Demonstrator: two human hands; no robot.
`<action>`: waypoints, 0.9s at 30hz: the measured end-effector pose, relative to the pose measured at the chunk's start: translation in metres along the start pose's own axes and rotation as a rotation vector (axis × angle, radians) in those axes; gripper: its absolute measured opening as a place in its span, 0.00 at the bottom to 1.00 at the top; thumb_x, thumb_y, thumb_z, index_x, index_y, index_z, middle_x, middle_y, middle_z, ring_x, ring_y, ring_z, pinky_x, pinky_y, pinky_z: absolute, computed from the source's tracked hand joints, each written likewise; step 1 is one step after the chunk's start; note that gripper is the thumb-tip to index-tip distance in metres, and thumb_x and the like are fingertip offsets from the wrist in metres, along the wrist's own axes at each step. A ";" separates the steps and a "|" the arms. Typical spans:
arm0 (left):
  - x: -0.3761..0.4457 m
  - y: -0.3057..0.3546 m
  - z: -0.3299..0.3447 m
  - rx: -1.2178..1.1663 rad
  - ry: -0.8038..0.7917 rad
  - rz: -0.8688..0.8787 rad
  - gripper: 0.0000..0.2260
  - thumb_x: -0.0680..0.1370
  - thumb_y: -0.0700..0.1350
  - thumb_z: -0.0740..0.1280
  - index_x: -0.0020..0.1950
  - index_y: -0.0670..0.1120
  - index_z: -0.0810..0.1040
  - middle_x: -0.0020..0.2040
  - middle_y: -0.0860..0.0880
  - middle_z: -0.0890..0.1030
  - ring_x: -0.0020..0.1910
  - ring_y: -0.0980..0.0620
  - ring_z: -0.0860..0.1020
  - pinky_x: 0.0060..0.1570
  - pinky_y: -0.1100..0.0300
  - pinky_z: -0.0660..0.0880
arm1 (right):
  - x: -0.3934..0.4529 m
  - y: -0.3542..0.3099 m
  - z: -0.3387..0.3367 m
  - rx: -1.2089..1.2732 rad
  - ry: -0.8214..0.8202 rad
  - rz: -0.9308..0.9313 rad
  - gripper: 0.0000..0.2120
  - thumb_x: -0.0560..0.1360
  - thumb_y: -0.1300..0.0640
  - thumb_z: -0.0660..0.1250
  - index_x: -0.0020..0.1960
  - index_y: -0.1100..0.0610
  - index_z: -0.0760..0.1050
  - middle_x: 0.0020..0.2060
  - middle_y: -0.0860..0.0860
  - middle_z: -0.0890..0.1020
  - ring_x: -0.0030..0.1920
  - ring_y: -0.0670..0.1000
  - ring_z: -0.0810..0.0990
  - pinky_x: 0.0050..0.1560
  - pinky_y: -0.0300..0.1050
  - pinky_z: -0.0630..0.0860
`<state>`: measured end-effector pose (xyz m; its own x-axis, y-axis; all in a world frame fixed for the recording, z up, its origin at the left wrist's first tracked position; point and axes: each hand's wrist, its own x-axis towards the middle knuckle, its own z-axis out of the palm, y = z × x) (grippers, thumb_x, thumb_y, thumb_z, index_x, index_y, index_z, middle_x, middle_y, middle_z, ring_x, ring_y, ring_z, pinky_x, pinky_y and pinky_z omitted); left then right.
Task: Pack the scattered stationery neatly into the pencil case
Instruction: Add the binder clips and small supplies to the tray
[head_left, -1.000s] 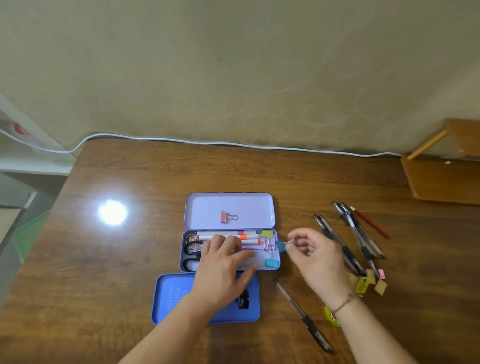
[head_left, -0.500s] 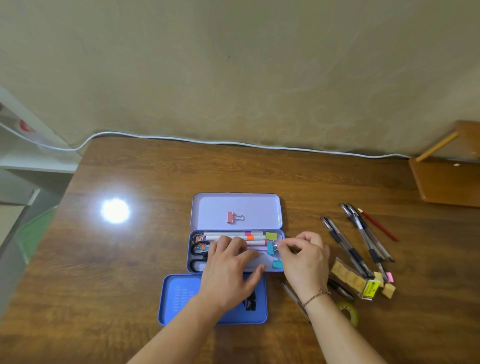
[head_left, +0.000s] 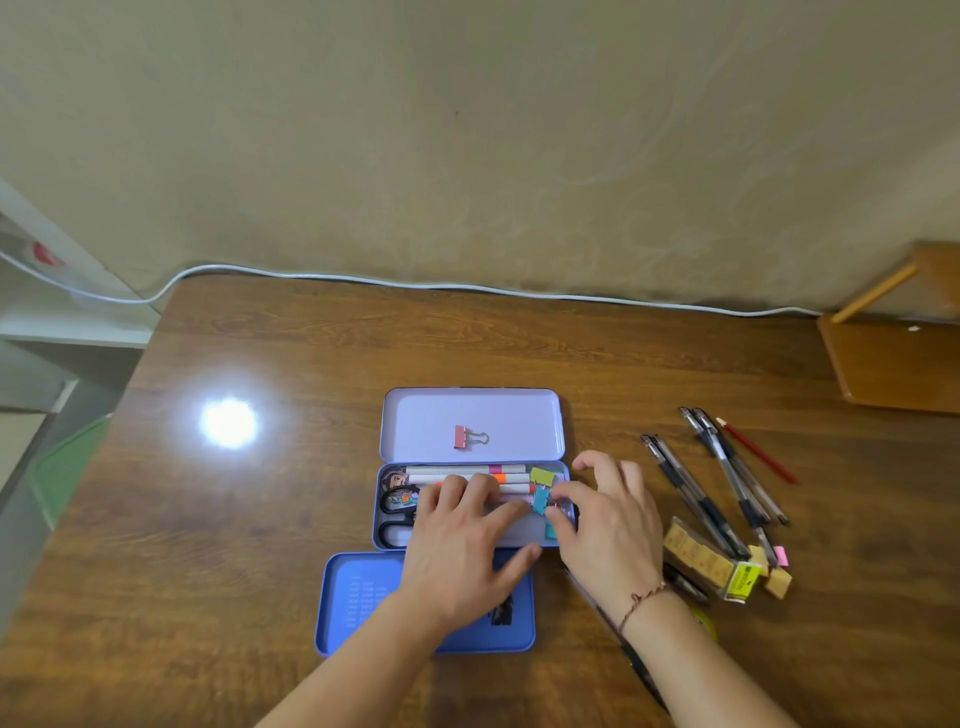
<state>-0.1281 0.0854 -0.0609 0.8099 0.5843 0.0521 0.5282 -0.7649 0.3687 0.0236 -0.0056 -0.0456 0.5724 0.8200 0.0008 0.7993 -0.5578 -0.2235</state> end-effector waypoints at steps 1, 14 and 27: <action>0.000 0.000 0.000 0.004 0.000 0.003 0.19 0.74 0.66 0.62 0.60 0.59 0.77 0.50 0.54 0.73 0.47 0.49 0.71 0.48 0.53 0.67 | 0.000 0.001 0.000 0.022 -0.008 0.001 0.06 0.67 0.49 0.74 0.43 0.46 0.81 0.54 0.45 0.75 0.53 0.49 0.69 0.41 0.43 0.72; 0.001 -0.002 -0.003 -0.029 -0.047 -0.016 0.22 0.75 0.68 0.59 0.65 0.60 0.73 0.56 0.57 0.73 0.52 0.51 0.69 0.52 0.55 0.64 | 0.007 0.005 0.002 0.007 0.010 -0.104 0.04 0.68 0.51 0.73 0.43 0.47 0.83 0.51 0.46 0.75 0.54 0.51 0.69 0.46 0.46 0.73; -0.002 -0.003 -0.002 -0.011 -0.030 0.058 0.20 0.75 0.66 0.59 0.62 0.59 0.74 0.55 0.56 0.74 0.52 0.50 0.69 0.54 0.53 0.66 | 0.003 0.012 0.004 0.043 0.030 -0.069 0.03 0.68 0.49 0.73 0.40 0.47 0.80 0.48 0.47 0.75 0.51 0.50 0.69 0.42 0.40 0.68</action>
<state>-0.1317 0.0876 -0.0605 0.8462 0.5308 0.0457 0.4777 -0.7940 0.3761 0.0344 -0.0093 -0.0525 0.5220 0.8517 0.0466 0.8289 -0.4936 -0.2632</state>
